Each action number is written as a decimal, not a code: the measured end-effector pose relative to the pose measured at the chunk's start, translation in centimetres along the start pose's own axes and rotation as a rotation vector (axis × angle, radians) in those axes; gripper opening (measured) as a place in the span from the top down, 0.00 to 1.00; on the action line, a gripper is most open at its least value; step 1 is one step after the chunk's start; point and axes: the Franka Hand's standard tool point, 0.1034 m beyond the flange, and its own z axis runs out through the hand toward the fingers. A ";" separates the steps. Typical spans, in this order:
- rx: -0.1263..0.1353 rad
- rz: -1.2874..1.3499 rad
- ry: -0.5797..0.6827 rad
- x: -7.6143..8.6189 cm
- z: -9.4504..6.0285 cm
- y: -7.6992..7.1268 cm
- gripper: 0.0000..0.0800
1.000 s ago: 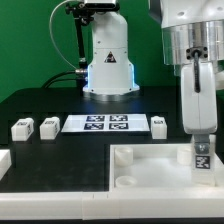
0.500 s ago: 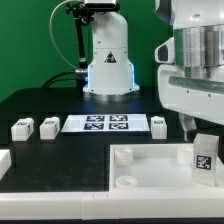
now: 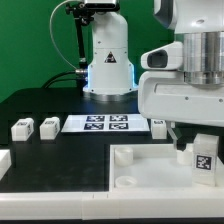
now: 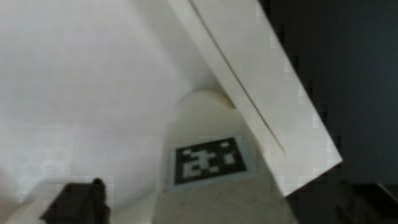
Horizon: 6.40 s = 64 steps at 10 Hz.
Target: Assemble one leg
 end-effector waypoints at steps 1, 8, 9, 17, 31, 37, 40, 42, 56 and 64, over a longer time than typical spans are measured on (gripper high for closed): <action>0.003 0.045 -0.003 -0.1 0.0 0.0 0.34; 0.043 1.056 -0.049 0.1 0.1 -0.2 0.64; 0.042 1.000 -0.048 0.0 0.2 -0.2 0.64; 0.041 0.171 -0.032 -0.1 0.3 -0.1 0.19; 0.035 0.763 -0.048 0.0 0.4 -0.2 0.63; 0.064 0.964 -0.060 -0.1 0.5 -0.5 0.41; 0.097 0.503 -0.030 0.5 0.6 0.1 0.20; 0.094 0.256 -0.014 0.6 0.7 0.3 0.19; -0.072 0.993 -0.098 0.7 0.3 -0.6 0.63; -0.092 1.272 -0.082 0.4 0.5 -0.8 0.24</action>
Offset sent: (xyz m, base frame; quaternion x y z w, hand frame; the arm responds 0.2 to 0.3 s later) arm 0.0000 0.0000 0.0000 0.0000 0.0000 0.2667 0.9638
